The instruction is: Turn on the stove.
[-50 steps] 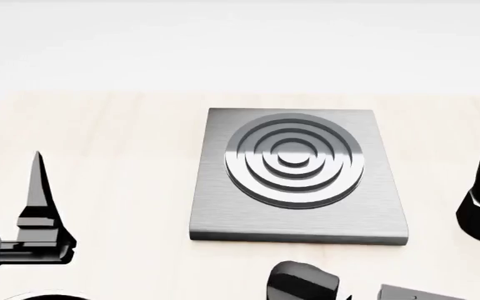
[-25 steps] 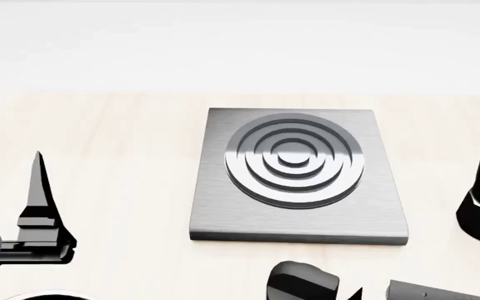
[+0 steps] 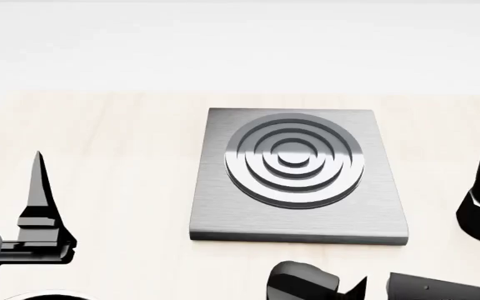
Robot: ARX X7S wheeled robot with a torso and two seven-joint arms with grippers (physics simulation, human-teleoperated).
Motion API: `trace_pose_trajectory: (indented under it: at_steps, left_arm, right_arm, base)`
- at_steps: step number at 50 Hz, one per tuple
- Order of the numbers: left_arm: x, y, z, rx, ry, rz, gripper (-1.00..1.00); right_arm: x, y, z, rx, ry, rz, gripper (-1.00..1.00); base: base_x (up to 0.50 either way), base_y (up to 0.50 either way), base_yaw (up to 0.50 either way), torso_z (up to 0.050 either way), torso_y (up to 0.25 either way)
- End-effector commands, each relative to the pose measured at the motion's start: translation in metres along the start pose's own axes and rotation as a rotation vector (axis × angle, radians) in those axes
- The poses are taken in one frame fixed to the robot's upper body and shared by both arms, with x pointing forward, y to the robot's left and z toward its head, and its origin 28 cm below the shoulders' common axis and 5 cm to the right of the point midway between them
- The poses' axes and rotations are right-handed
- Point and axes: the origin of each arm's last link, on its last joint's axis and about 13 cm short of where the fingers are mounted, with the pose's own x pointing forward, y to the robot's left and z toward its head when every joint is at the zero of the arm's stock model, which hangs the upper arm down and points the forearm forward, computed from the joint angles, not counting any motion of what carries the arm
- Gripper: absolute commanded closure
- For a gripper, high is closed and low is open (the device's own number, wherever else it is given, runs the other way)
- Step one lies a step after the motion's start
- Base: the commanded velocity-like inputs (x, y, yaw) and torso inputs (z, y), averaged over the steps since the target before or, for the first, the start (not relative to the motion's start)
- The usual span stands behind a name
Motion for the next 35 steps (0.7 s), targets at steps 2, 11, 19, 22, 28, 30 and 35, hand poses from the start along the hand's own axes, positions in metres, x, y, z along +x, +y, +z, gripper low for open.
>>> trace_pose_trajectory:
  at_steps: [2, 11, 19, 22, 28, 30, 35]
  left_arm:
    - [0.0, 0.0, 0.0, 0.0, 0.0, 0.0, -1.0]
    - [0.0, 0.0, 0.0, -0.001, 0.0, 0.001, -1.0]
    - [0.0, 0.0, 0.0, 0.0, 0.0, 0.001, -1.0]
    - [-0.001, 0.0, 0.0, -0.001, 0.0, 0.0, -1.0]
    - [-0.001, 0.0, 0.001, 0.0, 0.0, 0.0, -1.0]
    - [-0.001, 0.0, 0.001, -0.001, 0.0, 0.001, -1.0]
    - [0.0, 0.0, 0.001, 0.0, 0.0, 0.0, -1.0]
  right_arm:
    - [-0.007, 0.0, 0.009, -0.018, -0.036, -0.007, -1.0]
    - [-0.012, 0.0, 0.016, -0.026, -0.067, -0.005, -1.0]
    - [-0.017, 0.0, 0.022, -0.03, -0.088, -0.003, -1.0]
    - [-0.02, 0.0, 0.024, -0.034, -0.096, -0.003, -1.0]
    - [-0.021, 0.001, 0.026, -0.038, -0.107, -0.004, -1.0]
    - [-0.022, 0.001, 0.028, -0.04, -0.116, -0.005, -1.0]
    - [-0.026, 0.002, 0.032, -0.048, -0.132, -0.001, -1.0]
  base:
    - [0.0, 0.0, 0.0, 0.0, 0.0]
    - [0.0, 0.0, 0.0, 0.0, 0.0]
    - [0.0, 0.0, 0.0, 0.0, 0.0]
    - [0.0, 0.0, 0.0, 0.0, 0.0]
    - [0.0, 0.0, 0.0, 0.0, 0.0]
    - [0.0, 0.0, 0.0, 0.0, 0.0]
    - [0.0, 0.0, 0.0, 0.0, 0.0]
